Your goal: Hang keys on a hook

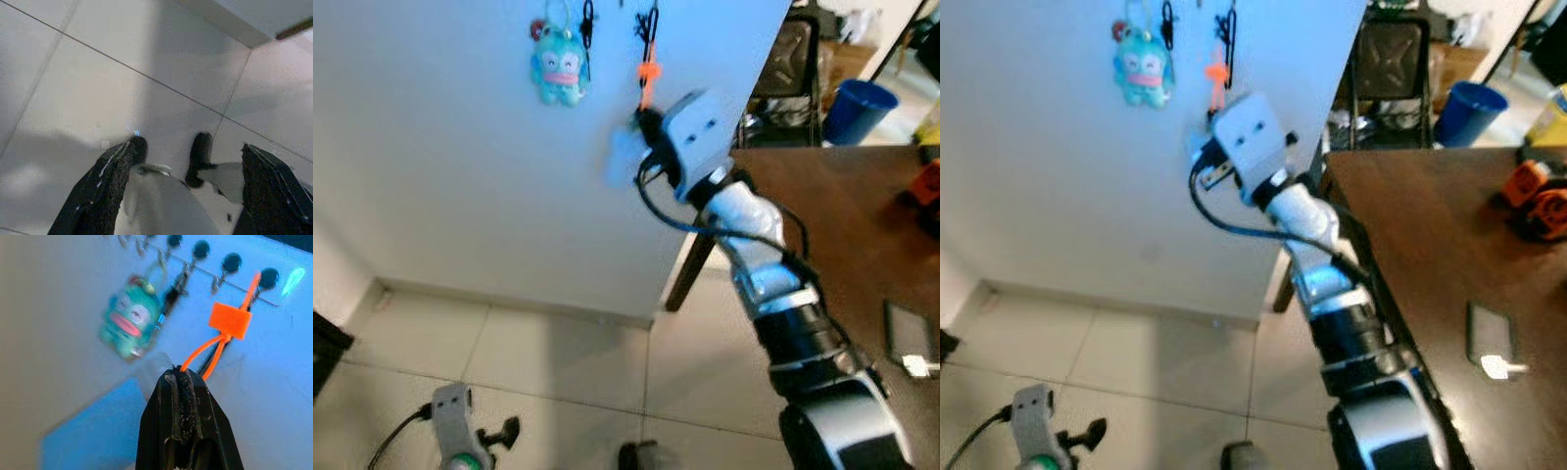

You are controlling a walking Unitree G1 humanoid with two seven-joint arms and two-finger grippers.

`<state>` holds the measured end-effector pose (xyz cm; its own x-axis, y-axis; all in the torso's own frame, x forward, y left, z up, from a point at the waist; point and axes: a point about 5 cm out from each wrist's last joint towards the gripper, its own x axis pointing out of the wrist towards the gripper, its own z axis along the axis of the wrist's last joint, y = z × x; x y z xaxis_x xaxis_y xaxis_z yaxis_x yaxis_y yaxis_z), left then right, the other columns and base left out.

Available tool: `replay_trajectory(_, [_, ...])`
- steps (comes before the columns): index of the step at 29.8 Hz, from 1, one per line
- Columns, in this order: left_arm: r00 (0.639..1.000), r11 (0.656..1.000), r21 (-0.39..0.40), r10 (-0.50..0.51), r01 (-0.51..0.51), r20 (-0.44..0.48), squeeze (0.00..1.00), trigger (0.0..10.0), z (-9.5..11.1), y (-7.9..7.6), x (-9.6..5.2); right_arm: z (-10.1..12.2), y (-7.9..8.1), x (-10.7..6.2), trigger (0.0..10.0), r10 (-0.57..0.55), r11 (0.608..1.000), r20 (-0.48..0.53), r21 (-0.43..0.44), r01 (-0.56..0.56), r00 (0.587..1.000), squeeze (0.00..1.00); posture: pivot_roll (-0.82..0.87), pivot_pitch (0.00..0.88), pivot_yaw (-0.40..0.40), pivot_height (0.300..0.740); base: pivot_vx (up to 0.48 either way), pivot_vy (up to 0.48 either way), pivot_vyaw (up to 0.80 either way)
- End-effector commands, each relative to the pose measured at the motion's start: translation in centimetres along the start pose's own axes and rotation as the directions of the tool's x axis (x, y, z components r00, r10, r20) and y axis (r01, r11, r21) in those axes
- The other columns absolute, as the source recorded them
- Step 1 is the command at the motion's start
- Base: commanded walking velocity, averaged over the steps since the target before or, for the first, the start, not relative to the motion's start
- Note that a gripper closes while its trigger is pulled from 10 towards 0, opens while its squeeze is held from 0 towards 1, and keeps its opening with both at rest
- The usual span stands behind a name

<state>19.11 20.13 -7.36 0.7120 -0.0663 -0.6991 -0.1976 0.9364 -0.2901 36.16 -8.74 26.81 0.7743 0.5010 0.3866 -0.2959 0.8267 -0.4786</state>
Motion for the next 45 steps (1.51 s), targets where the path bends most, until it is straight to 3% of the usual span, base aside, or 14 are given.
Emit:
replay_trajectory(1, [0.999,1.0,-0.004,0.008,-0.009,-0.038,0.0,10.0,-1.1,0.4,-0.3,0.6,0.1,0.1,10.0,-0.011,1.0,0.03,-0.026,0.012,0.999,0.0,-0.04,0.085,-0.005,0.74,0.319,0.0,0.0])
replay_trajectory(4, [0.999,1.0,0.009,0.008,-0.008,-0.044,0.0,10.0,-1.1,0.5,-0.4,1.1,-0.5,-0.1,10.0,-0.056,0.995,0.053,-0.074,0.06,0.997,0.0,-0.05,0.082,-0.002,0.74,0.321,0.0,0.0])
replay_trajectory(21, [0.999,1.0,0.028,-0.002,0.003,-0.044,0.0,10.0,-0.9,0.6,-0.4,2.0,-1.7,-0.2,10.0,-0.135,0.979,0.085,-0.139,0.146,0.987,0.0,-0.05,0.067,0.008,0.74,0.306,0.0,0.0])
replay_trajectory(23, [0.999,1.0,0.016,-0.016,0.016,-0.035,0.0,10.0,-0.8,0.3,-0.3,2.9,-2.4,-0.3,10.0,-0.171,0.962,0.126,-0.192,0.193,0.977,0.0,-0.05,0.067,0.004,0.74,0.0,0.0,0.0])
replay_trajectory(39, [0.998,1.0,0.0,-0.03,0.03,-0.047,0.0,10.0,-1.5,0.1,-0.4,3.6,-2.4,-0.7,10.0,-0.178,0.94,0.161,-0.263,0.216,0.971,0.0,-0.06,0.077,-0.002,0.74,0.0,0.0,0.0])
replay_trajectory(45, [0.998,1.0,-0.001,-0.03,0.03,-0.052,0.0,10.0,-1.6,0.1,-0.5,3.2,-1.7,-1.2,10.0,-0.151,0.943,0.158,-0.272,0.19,0.976,0.0,-0.06,0.078,0.0,0.74,0.0,0.0,0.0])
